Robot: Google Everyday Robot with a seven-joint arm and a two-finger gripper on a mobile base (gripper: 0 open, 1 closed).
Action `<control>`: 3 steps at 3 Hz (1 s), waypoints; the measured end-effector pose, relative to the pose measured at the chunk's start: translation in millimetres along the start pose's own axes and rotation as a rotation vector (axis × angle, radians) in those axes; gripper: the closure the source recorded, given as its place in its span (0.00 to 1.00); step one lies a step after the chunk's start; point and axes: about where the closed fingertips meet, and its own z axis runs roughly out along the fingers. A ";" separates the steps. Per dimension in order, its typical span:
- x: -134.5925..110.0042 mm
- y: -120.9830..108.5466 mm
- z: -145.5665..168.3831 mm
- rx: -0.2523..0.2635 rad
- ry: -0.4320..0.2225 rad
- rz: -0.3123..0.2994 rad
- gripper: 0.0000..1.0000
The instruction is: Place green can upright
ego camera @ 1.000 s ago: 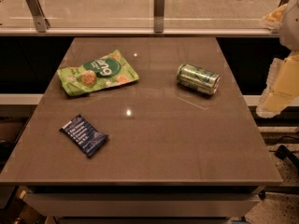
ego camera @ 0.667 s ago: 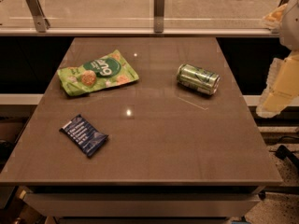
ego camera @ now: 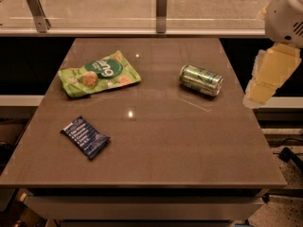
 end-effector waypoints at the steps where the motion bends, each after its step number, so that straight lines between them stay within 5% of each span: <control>1: -9.5 -7.7 7.6 0.010 0.046 0.054 0.00; 3: -29.9 -28.0 53.8 -0.061 0.051 0.084 0.00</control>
Offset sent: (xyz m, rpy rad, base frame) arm 0.0533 0.0233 -0.0377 -0.0132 0.0873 -0.1311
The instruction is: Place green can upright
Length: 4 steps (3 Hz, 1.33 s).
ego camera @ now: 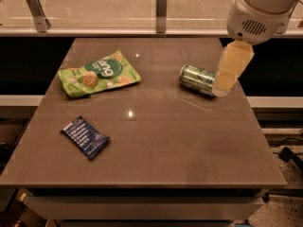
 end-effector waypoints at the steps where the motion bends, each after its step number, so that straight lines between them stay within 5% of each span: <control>1: -9.6 -17.0 24.9 -0.051 -0.013 -0.002 0.00; 4: -39.0 -56.8 92.5 -0.165 -0.011 0.014 0.00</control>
Offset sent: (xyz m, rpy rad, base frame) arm 0.0857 0.0087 -0.0461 0.0796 0.1407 0.0550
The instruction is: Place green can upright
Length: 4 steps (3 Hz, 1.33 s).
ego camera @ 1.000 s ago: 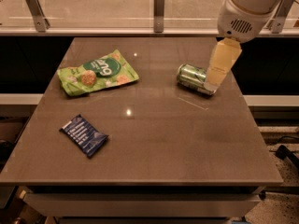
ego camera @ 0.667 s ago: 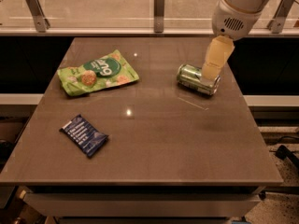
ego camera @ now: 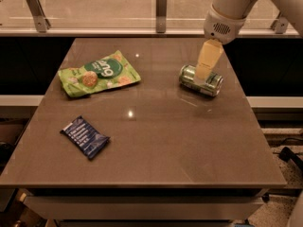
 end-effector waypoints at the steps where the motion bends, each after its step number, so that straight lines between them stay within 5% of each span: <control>1: -2.1 1.0 17.3 -0.005 0.029 0.043 0.00; 4: 12.1 33.7 80.1 -0.012 0.097 0.162 0.00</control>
Offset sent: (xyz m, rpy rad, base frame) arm -0.0140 0.0033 -0.0551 -0.0605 0.0829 -0.2048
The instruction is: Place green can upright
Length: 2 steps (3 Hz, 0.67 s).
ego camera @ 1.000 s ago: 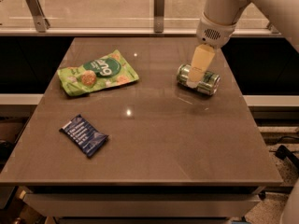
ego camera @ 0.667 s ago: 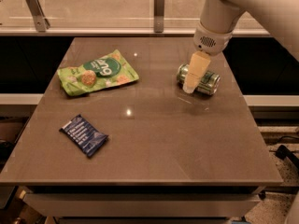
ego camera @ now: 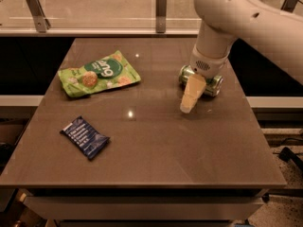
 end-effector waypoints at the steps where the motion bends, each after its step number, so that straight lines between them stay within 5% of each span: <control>1: 0.9 2.3 5.7 -0.006 0.007 -0.003 0.17; 2: 0.7 2.5 7.1 -0.006 0.007 -0.004 0.41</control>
Offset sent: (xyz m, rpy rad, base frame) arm -0.0019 0.0007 -0.0063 -0.0034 0.0089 0.0030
